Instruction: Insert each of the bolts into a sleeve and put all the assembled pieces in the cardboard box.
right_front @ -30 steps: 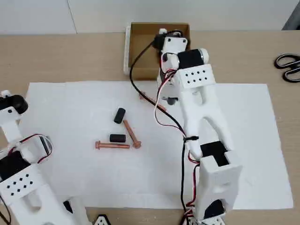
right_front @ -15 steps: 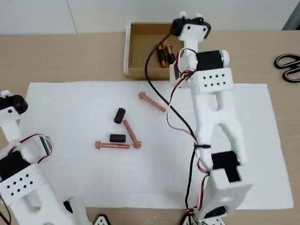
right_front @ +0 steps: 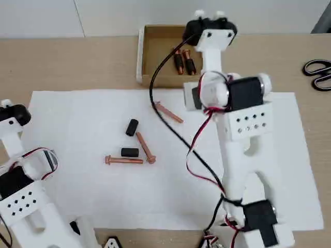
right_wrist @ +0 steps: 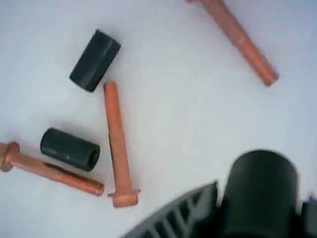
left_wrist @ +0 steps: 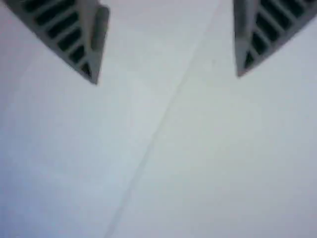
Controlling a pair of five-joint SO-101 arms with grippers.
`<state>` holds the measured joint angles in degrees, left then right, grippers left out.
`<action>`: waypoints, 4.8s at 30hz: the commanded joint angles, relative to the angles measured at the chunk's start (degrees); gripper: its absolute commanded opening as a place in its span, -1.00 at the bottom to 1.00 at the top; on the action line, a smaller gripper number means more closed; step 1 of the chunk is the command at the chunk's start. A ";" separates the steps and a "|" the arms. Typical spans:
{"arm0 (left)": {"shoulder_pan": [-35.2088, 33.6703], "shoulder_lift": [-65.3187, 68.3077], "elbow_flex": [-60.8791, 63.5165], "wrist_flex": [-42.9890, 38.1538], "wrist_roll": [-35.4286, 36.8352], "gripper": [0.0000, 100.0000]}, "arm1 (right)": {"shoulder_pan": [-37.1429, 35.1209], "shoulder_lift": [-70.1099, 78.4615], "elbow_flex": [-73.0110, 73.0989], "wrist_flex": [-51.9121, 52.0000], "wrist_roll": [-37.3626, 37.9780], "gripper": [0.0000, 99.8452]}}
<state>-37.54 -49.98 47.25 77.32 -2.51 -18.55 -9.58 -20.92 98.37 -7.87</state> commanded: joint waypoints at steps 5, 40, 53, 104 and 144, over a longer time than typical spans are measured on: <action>0.44 -0.97 -0.22 0.00 0.35 -0.65 | -0.92 -15.87 15.91 -4.09 0.44 -0.99; 6.77 -0.79 -0.22 -0.09 0.35 -0.65 | 1.19 -19.82 91.08 -85.14 0.44 -0.99; 6.86 -0.79 -0.22 0.09 0.26 -0.65 | -0.66 -25.54 90.73 -74.59 0.44 -0.74; 20.31 31.38 -39.96 23.03 5.45 -0.65 | 10.33 -20.53 39.82 -15.78 4.92 -0.65; 29.45 31.74 -35.56 19.69 5.19 -0.65 | 1.01 15.16 42.55 -29.05 13.19 -0.65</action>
<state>-8.35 -16.57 11.82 97.63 2.77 -16.88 5.27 21.89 70.33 4.79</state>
